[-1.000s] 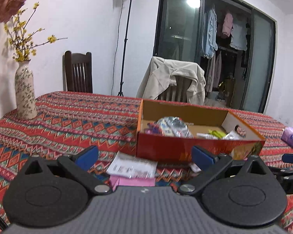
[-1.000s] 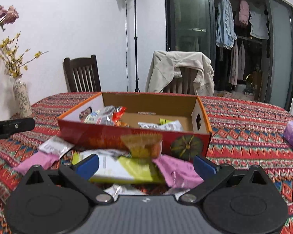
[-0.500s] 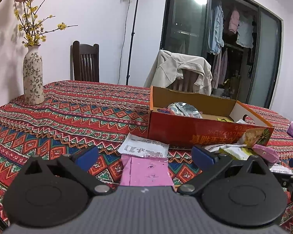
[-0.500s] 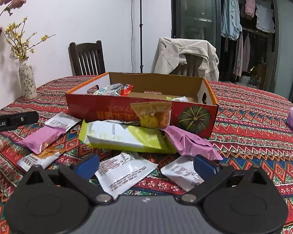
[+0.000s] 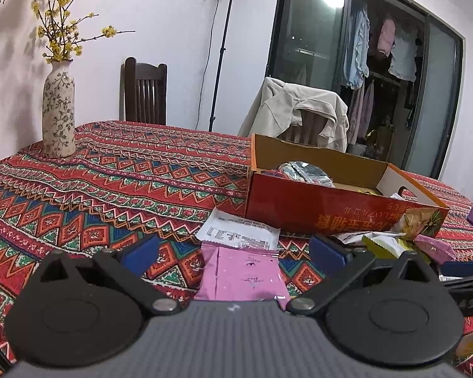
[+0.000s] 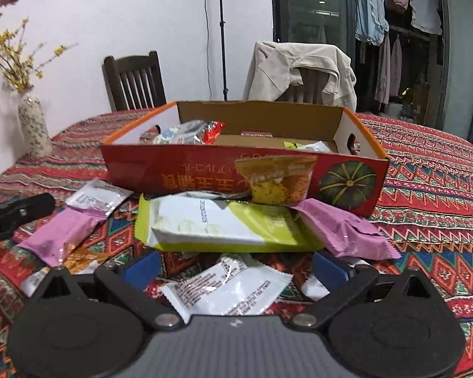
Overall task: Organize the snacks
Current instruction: 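Grasp a pink packet with the left gripper while the right gripper grasps a white packet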
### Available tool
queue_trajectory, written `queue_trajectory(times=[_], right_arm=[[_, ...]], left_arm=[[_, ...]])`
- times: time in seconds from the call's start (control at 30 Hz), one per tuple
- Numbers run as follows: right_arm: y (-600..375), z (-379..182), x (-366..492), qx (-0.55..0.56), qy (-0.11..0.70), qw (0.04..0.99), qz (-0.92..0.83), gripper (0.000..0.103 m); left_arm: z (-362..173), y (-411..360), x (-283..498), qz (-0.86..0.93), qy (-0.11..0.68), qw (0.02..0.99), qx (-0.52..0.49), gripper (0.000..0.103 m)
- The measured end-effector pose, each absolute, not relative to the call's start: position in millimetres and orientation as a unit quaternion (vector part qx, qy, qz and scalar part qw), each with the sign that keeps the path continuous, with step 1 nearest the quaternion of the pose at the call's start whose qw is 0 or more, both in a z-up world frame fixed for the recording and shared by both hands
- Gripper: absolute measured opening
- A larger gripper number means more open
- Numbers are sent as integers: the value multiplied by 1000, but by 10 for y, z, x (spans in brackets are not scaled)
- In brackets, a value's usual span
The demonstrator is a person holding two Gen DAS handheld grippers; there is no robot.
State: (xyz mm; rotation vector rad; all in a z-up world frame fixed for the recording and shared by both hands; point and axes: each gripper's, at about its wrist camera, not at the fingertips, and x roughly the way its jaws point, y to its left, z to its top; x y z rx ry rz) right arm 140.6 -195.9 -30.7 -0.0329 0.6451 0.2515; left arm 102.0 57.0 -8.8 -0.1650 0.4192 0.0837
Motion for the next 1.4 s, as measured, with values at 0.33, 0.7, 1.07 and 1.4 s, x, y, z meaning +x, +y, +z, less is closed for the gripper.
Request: queue_trajectory(times=[0.33,0.7,1.07,1.4], right_arm=[[-2028,-458,1287,-31,335,932,135,88],[-2155,-400,1143,-31,314,935,162,42],[-2305,-295,1025,-16,280,948,150,38],[-2482,-188,948,3,248,958,144,38]], left_arm=[[-95,592,1013,45,206,974,-87,103],[-105,571,1028,56,211,972,-82,103],[-34,539,1059,61,229,969,-72,103],[67,476,1088,60,249,965,-56,103]])
